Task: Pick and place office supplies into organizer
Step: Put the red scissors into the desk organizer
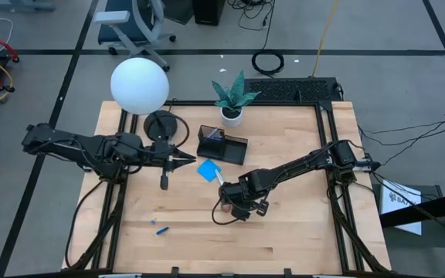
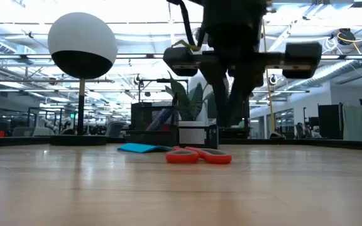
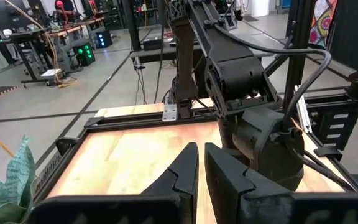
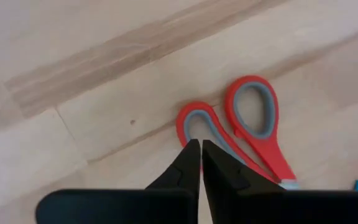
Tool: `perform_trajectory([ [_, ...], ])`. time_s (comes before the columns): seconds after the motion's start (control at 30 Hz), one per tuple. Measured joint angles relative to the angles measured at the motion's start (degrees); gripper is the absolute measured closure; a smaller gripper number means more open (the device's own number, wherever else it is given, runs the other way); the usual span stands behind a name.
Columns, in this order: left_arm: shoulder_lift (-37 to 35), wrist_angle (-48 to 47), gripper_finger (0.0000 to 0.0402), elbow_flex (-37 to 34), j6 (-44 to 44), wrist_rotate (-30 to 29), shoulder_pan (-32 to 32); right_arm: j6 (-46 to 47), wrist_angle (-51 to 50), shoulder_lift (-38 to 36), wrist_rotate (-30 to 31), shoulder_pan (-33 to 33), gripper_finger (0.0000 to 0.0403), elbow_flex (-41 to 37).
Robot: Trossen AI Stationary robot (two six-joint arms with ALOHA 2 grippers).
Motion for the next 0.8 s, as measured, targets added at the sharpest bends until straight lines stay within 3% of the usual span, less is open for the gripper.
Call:
perform_trajectory([
  [0.2, 0.33, 0.15, 0.0364, 0.00, 0.20, 0.00, 0.02, -10.02, 3.67, 0.00, -0.11, -0.01, 0.0368, -3.30],
  [0.53, 0.33, 0.16, 0.0364, 0.00, 1.49, 0.02, 0.01, -15.47, 6.61, -0.02, -0.26, -0.46, 0.0271, -4.69],
  [0.8, 0.33, 0.86, 0.0364, 0.00, 1.50, 0.01, 0.01, -16.51, 7.09, 1.99, -0.46, -0.46, 0.0285, -4.69],
])
